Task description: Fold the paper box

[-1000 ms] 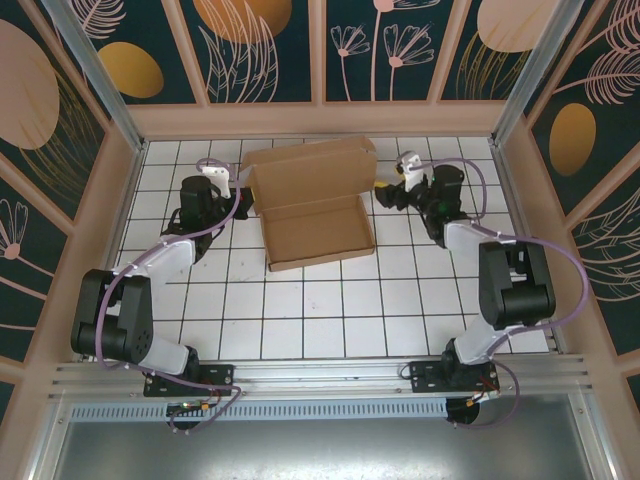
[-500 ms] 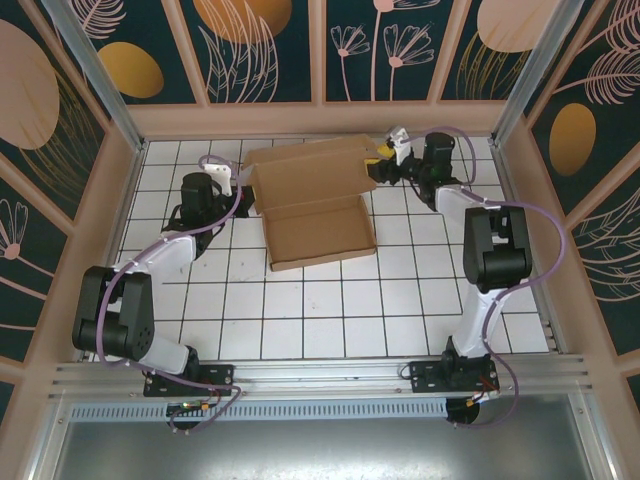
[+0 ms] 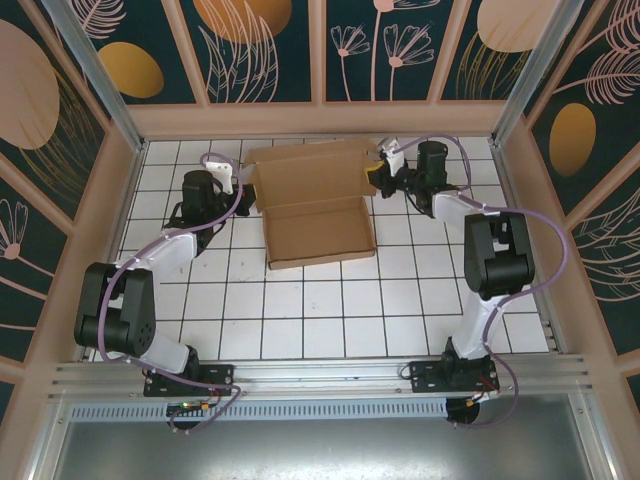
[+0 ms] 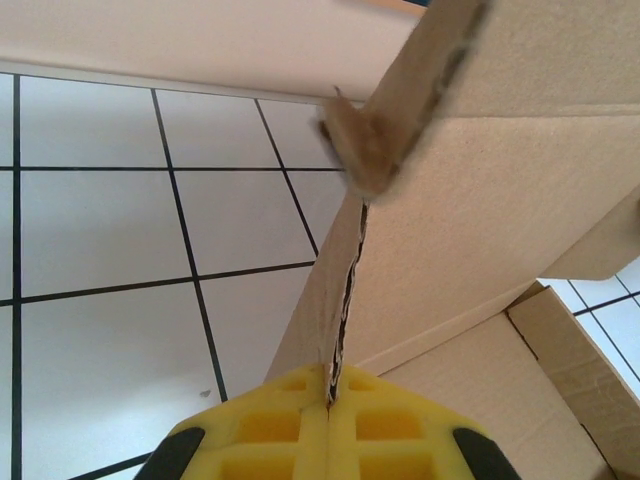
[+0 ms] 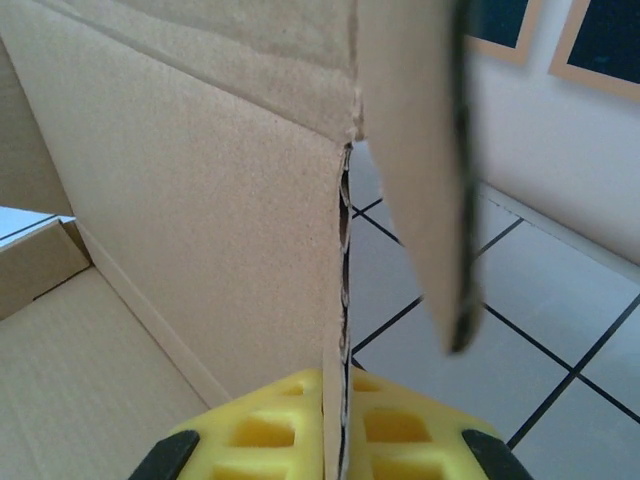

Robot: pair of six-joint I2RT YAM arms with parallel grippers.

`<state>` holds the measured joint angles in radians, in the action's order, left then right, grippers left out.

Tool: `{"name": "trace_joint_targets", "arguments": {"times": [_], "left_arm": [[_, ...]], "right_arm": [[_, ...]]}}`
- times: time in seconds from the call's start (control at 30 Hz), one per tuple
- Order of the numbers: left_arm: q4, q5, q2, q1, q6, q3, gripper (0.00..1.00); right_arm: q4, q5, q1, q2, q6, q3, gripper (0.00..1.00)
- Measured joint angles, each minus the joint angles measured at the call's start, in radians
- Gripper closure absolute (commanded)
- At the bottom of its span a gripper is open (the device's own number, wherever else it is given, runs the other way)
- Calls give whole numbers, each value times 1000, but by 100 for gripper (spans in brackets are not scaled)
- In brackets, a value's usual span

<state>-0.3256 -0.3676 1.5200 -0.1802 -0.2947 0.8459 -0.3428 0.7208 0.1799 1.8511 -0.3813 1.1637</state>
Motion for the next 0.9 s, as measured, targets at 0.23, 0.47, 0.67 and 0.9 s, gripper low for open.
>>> {"name": "trace_joint_targets", "arguments": {"times": [0.23,0.47,0.67,0.9], "left_arm": [[-15,25,0,-8,-44,-1,100],[-32,92,7,-66,-87,-2,100],[-74,116,8,-73,-126,-21,100],[-179,146,5,-74,-167,-80,100]], "right_arm": [[-35,-201,82,-94,72,-86,93],[-89,-476,169,-150,177,-186,89],[-113,-770,283,-150,317,-187,86],[-188,-1080,400,-150,430,-198,91]]}}
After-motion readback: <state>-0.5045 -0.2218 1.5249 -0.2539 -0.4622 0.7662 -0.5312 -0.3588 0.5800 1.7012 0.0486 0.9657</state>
